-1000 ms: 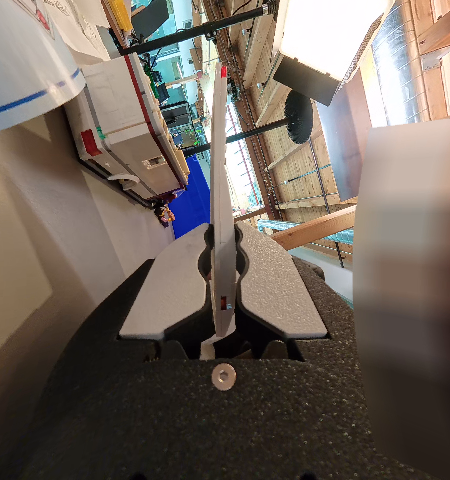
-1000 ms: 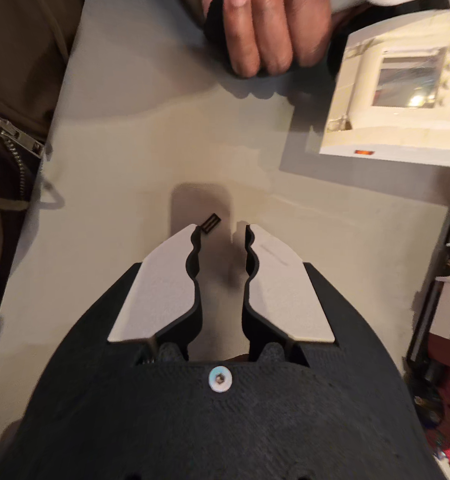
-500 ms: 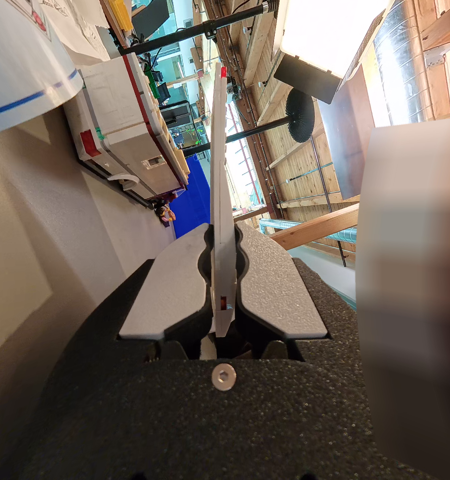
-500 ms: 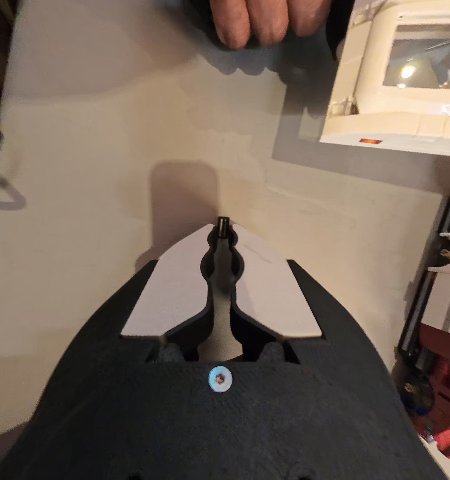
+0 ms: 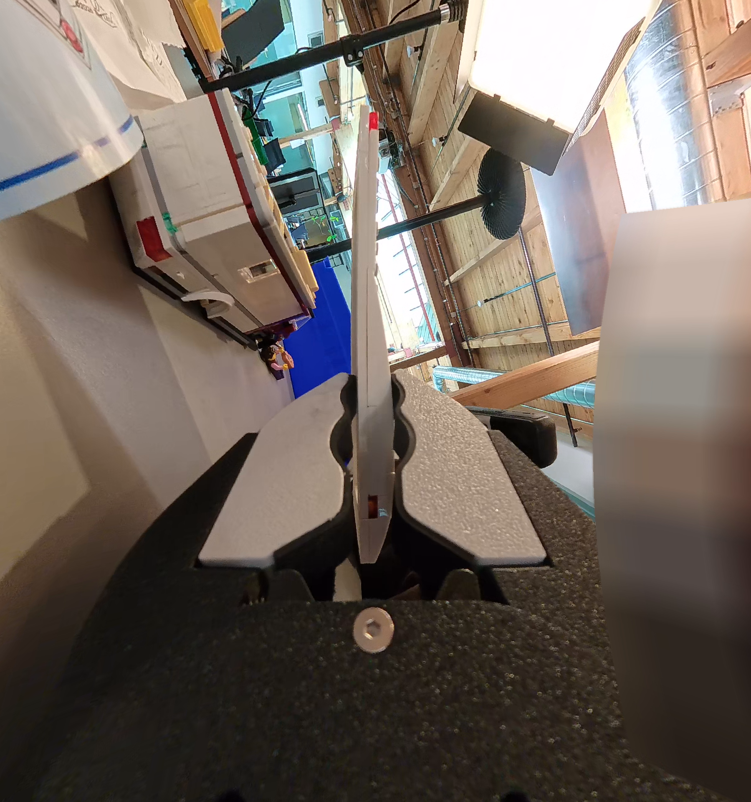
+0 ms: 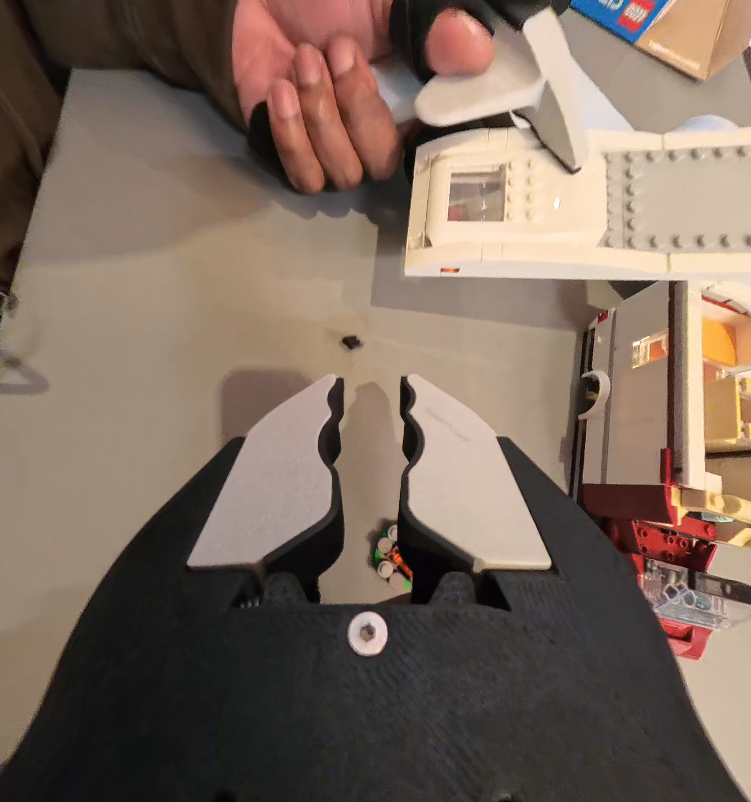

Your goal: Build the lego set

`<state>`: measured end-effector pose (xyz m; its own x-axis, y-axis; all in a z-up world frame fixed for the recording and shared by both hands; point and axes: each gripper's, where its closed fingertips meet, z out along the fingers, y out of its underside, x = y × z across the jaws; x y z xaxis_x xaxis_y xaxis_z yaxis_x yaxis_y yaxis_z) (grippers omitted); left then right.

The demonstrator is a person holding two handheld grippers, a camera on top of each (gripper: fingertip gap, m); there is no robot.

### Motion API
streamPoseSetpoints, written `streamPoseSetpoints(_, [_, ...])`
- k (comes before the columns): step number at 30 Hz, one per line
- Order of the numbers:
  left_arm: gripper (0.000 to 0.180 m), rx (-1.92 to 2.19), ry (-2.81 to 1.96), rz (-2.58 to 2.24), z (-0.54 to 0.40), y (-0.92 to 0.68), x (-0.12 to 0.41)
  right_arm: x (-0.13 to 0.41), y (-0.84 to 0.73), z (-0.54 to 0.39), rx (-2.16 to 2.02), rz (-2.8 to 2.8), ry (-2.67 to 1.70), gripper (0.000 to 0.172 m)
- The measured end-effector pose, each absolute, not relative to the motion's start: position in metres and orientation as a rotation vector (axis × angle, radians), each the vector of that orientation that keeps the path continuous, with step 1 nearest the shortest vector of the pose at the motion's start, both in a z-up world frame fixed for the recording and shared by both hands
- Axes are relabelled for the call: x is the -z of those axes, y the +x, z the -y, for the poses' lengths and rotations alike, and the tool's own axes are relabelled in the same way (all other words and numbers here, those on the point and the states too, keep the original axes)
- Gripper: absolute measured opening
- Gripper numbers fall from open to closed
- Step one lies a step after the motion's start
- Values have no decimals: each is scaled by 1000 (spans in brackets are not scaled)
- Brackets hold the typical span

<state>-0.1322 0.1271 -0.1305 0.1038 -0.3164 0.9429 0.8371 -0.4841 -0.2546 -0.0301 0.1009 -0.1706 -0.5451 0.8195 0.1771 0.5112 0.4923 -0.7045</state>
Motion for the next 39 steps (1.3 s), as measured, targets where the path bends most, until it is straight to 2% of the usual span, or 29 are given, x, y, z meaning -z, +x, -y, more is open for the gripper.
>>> streamPoseSetpoints(14, [14, 1541, -1444, 552, -126, -135, 129, 204, -55, -75, -822, 2234, -1410, 22])
streamPoseSetpoints(19, [14, 1540, -1454, 562, -126, -135, 131, 218, -61, -76, -696, 2227, -1443, 21])
streamPoseSetpoints(23, [14, 1548, -1465, 561, -126, -132, 132, 219, -61, -72, -711, 2248, -1406, 9])
streamPoseSetpoints(25, [14, 1554, -1472, 565, -126, -131, 133, 219, -59, -72, -702, 2276, -1361, 8])
streamPoseSetpoints(30, [14, 1571, -1482, 553, -124, -126, 132, 218, -43, -83, -628, 2373, -1200, 9])
streamPoseSetpoints(36, [14, 1577, -1484, 542, -123, -124, 130, 216, -47, -109, -552, 2285, -1270, 21])
streamPoseSetpoints(39, [14, 1575, -1481, 542, -123, -125, 130, 216, -51, -110, -548, 2261, -1283, 21])
